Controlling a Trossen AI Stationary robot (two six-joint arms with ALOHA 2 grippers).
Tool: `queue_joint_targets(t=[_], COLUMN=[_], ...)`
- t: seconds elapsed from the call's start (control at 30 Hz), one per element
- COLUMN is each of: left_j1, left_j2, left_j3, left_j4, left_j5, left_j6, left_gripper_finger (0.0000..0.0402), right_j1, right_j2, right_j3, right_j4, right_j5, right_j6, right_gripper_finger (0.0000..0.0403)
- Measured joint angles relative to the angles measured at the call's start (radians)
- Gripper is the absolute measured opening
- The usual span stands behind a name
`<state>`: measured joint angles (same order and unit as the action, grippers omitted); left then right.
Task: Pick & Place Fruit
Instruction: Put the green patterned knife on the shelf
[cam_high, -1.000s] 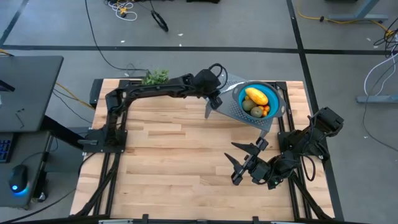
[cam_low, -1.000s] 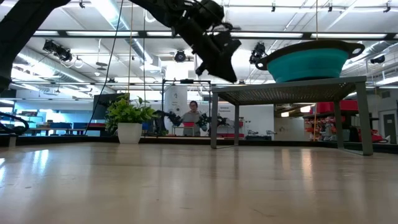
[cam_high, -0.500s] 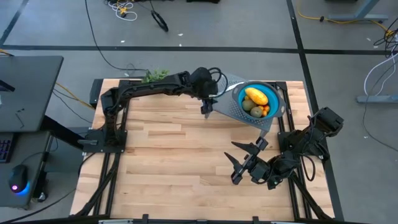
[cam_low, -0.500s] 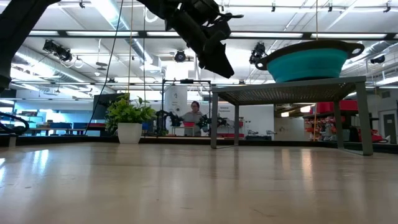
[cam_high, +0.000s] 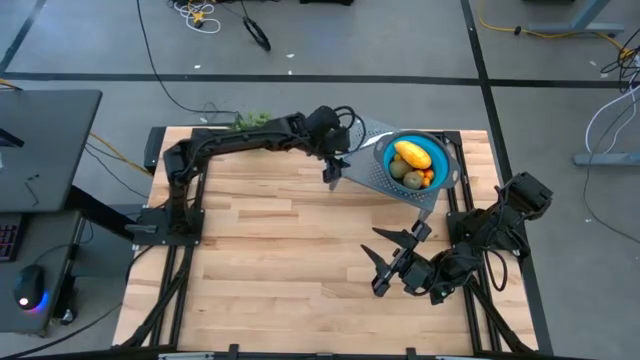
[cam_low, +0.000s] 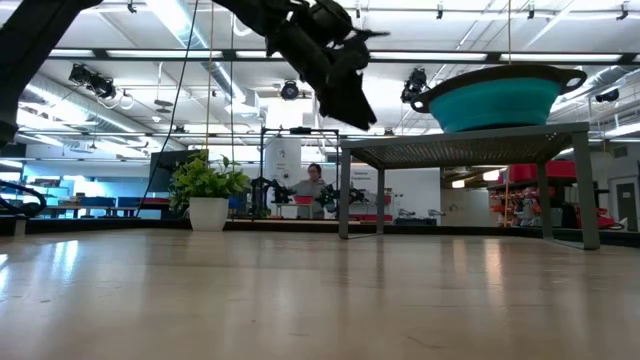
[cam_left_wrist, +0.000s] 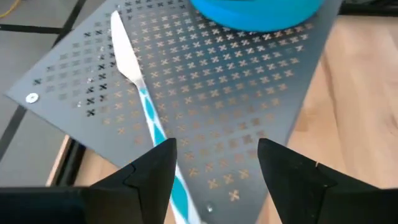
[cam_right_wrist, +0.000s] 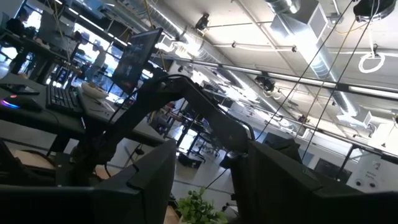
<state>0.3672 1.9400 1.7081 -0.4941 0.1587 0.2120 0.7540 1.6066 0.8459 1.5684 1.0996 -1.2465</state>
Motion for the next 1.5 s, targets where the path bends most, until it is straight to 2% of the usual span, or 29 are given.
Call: queue_joint_targets(t=[0.1, 0.4, 0.8, 1.13, 1.33, 1.5], left_j1=[-0.008, -0.008, -0.008, 0.014, 0.101, 0.169], left_j2=[0.022, 0.060, 0.058, 0.053, 0.053, 0.036], left_j3=[-0.006, -0.010, -0.007, 0.140, 0.157, 0.157], left_j4=[-0.029, 0.039, 0.036, -0.073, -0.278, -0.298], left_j5=[-0.010, -0.096, -0.093, -0.115, -0.028, 0.130], left_j6=[-0.005, -0.069, -0.064, 0.071, 0.129, 0.083], left_gripper_finger=[0.0236, 0.0235, 0.0209, 0.0208, 0.0208, 0.0213], right_j1=[0.000, 0.000, 0.000, 0.000, -0.001, -0.002], right_j2=[0.000, 0.000, 0.000, 0.000, 0.000, 0.000], right_j3=[0.000, 0.000, 0.000, 0.000, 0.000, 0.000], right_j4=[0.000, 0.000, 0.000, 0.000, 0.000, 0.000], right_j5=[0.000, 0.009, 0.026, 0.053, 0.104, 0.102], right_j6=[0.000, 0.004, 0.000, -0.005, -0.019, -0.026], right_gripper_finger=[0.0212, 0.0212, 0.0212, 0.0212, 0.0212, 0.0212])
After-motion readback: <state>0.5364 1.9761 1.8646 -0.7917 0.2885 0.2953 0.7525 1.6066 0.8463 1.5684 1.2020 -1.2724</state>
